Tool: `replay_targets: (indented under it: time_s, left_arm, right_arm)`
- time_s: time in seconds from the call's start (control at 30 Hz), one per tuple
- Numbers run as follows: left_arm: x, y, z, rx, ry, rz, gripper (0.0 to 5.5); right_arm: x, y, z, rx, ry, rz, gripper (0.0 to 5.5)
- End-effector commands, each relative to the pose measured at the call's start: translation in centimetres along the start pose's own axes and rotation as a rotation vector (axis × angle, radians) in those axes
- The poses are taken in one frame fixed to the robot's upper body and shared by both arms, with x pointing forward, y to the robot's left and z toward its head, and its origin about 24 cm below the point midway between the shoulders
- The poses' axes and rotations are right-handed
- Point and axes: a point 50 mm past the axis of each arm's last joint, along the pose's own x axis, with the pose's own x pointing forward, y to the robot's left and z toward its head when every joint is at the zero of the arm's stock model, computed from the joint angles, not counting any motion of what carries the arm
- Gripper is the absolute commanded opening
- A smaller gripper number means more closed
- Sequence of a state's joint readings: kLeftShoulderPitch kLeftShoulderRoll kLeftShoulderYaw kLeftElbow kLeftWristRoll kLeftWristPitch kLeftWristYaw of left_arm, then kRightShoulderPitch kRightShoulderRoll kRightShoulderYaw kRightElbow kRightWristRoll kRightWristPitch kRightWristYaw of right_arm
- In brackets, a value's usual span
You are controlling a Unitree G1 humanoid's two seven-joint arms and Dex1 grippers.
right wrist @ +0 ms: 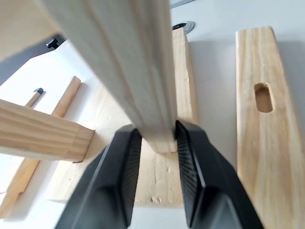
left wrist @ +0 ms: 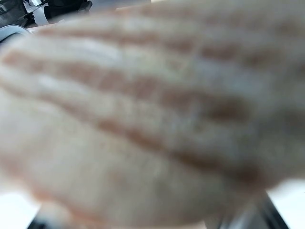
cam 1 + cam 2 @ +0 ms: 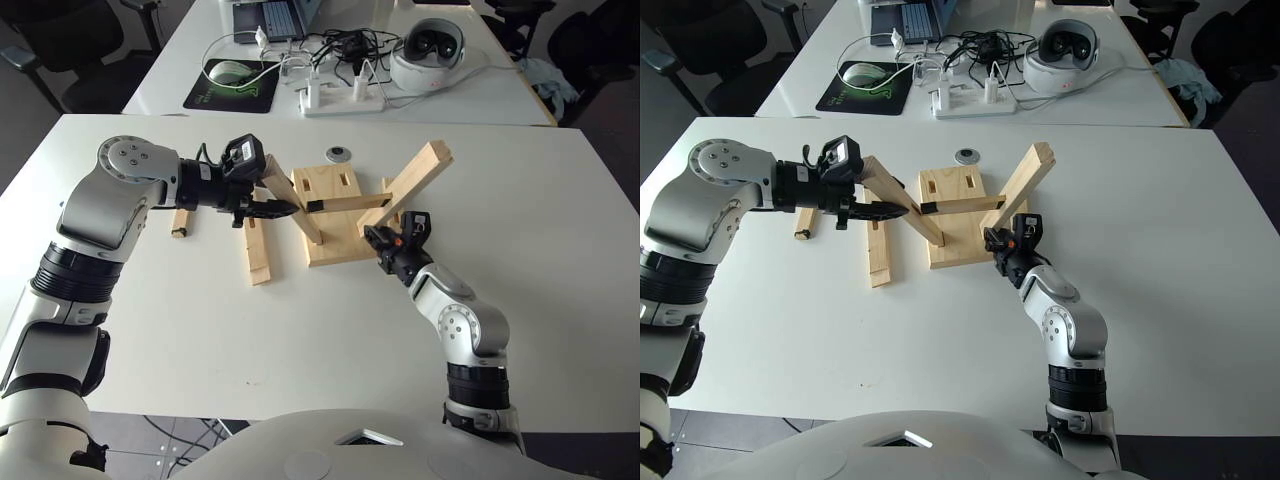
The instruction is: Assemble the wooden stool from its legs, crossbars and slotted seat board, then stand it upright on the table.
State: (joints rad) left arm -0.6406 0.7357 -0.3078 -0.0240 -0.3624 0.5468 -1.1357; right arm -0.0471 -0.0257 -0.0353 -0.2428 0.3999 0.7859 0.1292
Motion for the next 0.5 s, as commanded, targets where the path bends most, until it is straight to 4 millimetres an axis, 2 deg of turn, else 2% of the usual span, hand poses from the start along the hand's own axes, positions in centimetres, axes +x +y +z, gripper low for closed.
replay_targets:
  time_s: [0.03, 0.2, 0.37, 0.43, 0.5]
  left_arm:
    - [4.4, -3.1, -5.5, -0.181, 0.186, -0.162, 2.03]
    - [5.1, -1.9, -4.5, -0.206, 0.13, -0.152, 2.03]
    - [5.7, -0.6, -2.1, -0.193, 0.064, -0.156, 2.03]
    - [6.1, -0.5, -0.6, -0.217, -0.012, -0.191, 2.03]
    - [6.4, -0.7, -0.4, -0.19, 0.005, -0.205, 2.03]
  right_arm:
    - [0.0, 0.7, -4.8, 0.109, 0.243, 0.061, 1.01]
    - [0.0, 0.9, -4.8, 0.096, 0.24, 0.074, 1.01]
    - [0.0, 1.1, -4.9, 0.079, 0.241, 0.089, 1.01]
    - [-0.1, 1.2, -5.0, 0.074, 0.243, 0.095, 1.01]
    - [-0.1, 1.2, -5.1, 0.069, 0.245, 0.1, 1.01]
